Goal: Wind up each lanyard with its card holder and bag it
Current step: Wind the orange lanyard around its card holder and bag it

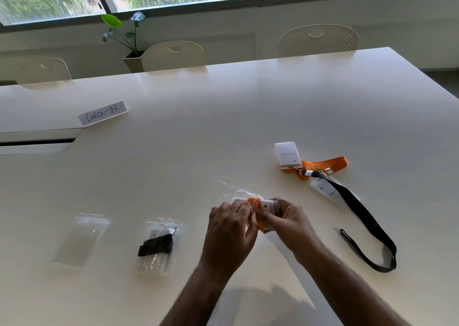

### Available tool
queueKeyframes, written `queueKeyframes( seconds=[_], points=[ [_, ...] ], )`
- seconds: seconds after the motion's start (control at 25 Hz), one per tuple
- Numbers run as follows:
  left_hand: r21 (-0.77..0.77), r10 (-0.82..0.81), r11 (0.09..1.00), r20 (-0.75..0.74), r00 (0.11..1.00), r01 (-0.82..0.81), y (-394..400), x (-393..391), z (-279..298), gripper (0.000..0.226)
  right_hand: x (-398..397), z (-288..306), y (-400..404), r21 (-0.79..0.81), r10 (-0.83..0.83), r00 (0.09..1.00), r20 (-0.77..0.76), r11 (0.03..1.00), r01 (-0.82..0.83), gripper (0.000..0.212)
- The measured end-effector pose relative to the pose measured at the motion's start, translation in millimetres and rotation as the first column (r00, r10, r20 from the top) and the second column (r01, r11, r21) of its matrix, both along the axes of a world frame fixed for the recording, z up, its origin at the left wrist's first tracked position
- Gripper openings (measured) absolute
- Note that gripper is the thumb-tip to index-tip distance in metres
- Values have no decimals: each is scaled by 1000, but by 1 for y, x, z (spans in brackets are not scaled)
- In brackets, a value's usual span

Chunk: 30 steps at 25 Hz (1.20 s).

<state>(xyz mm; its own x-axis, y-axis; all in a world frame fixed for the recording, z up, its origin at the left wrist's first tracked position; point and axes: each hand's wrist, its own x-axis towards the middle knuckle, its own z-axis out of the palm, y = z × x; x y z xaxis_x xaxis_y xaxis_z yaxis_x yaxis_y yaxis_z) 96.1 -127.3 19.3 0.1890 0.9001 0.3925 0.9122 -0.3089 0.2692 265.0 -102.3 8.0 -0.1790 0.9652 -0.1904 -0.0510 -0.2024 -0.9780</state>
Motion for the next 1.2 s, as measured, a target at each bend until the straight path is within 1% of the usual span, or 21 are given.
queueKeyframes(
  seconds=[0.08,0.16,0.28,0.52,0.68,0.8,0.88,1.0,1.04,1.12,1.2],
  points=[
    [-14,-8,1000,3,1000,8,-3,3,-1,17,1,1,1,-15,-38,997,-70,999,37,31],
    [-8,5,1000,-1,1000,-5,-4,6,-1,20,1,0,0,-25,-83,990,-113,996,81,30],
    [1,4,1000,0,1000,-4,-4,8,0,19,-1,-2,-1,-29,-131,984,-117,991,129,32],
    [30,-6,1000,-1,1000,7,-3,10,3,18,3,3,1,-39,-47,994,-100,998,43,39],
    [13,-12,1000,-6,1000,12,-7,12,1,17,5,1,1,-68,-118,982,-146,992,109,41],
    [2,-26,1000,-1,1000,26,-9,13,0,13,3,0,-2,-51,-136,979,-151,990,130,41],
    [10,-33,999,7,999,33,-8,12,2,14,1,0,-3,-28,-84,988,-131,996,81,41],
    [14,-32,999,-17,999,32,-9,9,2,18,3,0,-1,-4,39,997,-70,999,-40,36],
    [15,-28,999,-22,999,29,-10,9,1,16,4,1,-1,0,49,996,-68,999,-49,35],
    [19,-15,1000,-31,999,16,-12,9,-2,12,5,2,0,9,12,994,-104,1000,-11,37],
    [18,-12,1000,-35,999,13,-13,10,-5,13,4,1,0,14,-54,986,-157,998,57,38]
  ],
)
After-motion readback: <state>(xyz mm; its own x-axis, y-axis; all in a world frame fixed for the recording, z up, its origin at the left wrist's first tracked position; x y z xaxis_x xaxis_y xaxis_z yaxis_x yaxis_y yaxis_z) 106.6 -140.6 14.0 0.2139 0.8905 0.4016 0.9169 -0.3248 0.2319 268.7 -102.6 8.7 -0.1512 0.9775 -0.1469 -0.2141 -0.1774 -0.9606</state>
